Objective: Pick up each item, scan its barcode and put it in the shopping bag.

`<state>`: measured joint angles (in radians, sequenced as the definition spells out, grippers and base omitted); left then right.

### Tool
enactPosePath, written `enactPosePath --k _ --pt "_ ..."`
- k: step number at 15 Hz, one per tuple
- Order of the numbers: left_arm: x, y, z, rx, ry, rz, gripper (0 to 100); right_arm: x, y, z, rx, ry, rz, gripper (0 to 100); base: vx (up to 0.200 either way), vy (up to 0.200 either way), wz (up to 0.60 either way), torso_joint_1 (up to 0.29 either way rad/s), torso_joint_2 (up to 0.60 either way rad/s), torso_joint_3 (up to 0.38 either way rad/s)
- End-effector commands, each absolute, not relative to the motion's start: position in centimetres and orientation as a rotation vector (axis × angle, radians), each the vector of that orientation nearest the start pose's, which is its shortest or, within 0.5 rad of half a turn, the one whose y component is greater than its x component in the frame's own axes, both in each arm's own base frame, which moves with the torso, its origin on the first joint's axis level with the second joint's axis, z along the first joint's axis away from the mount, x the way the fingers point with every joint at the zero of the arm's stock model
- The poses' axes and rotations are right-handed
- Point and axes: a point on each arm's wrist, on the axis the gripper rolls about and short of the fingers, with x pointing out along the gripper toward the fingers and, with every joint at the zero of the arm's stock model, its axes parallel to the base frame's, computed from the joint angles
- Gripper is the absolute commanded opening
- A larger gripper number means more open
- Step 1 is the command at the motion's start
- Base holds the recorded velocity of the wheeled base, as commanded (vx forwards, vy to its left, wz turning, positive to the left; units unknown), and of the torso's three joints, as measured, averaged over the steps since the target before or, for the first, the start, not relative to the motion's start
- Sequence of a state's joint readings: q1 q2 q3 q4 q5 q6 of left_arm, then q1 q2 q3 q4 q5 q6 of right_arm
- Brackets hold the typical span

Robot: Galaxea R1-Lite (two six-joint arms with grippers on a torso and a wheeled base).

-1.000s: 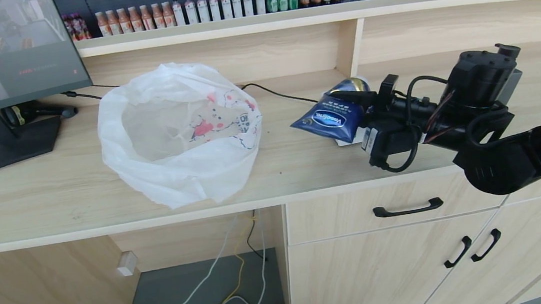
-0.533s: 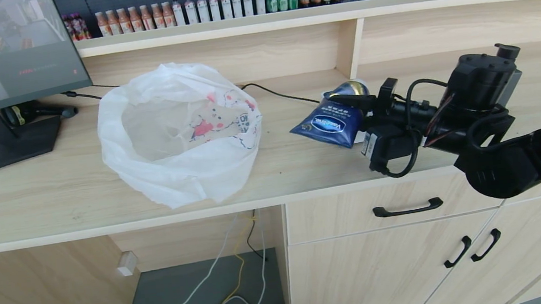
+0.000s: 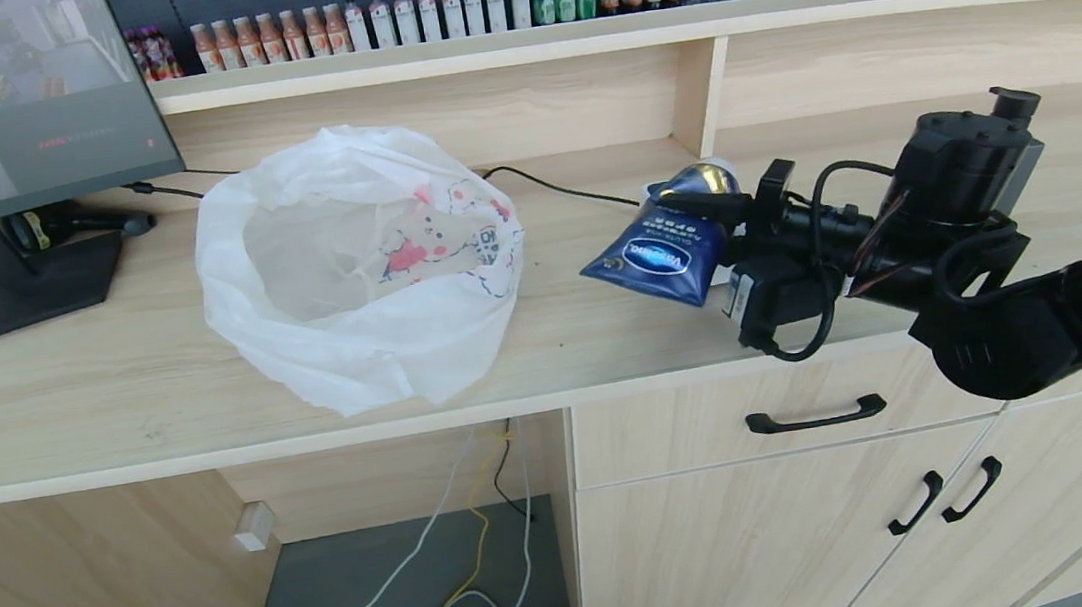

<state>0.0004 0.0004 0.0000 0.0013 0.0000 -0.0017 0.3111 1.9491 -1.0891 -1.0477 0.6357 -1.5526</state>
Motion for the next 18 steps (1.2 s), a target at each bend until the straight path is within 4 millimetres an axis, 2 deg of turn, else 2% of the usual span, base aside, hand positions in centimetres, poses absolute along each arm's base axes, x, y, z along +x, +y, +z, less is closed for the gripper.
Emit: enactPosePath --k 1,7,10,12,15,18 --pt "-2.3 0.0 7.5 -0.002 0.0 0.002 100 35.7 12.9 21.3 -1.451 -0.88 0.597 0 0.0 0.0 0.0 0.0 0.0 0.0" --pt "-2.3 0.0 7.5 -0.002 0.002 0.002 100 35.4 12.9 21.4 -1.464 -0.893 0.592 0 0.0 0.0 0.0 0.0 0.0 0.0" --pt "-2.3 0.0 7.5 -0.002 0.002 0.0 100 35.0 12.8 22.1 -1.46 -0.905 0.579 0 0.0 0.0 0.0 0.0 0.0 0.0" --pt "-2.3 0.0 7.5 -0.002 0.002 0.0 100 34.2 12.5 23.5 -1.456 -0.931 0.553 0 0.0 0.0 0.0 0.0 0.0 0.0" --pt "-2.3 0.0 7.5 -0.002 0.002 0.002 100 31.9 11.8 27.2 -1.389 -0.98 0.501 0 0.0 0.0 0.0 0.0 0.0 0.0" --pt "-2.3 0.0 7.5 -0.002 0.0 0.002 100 29.5 11.1 29.5 -1.296 -0.997 0.499 0 0.0 0.0 0.0 0.0 0.0 0.0"
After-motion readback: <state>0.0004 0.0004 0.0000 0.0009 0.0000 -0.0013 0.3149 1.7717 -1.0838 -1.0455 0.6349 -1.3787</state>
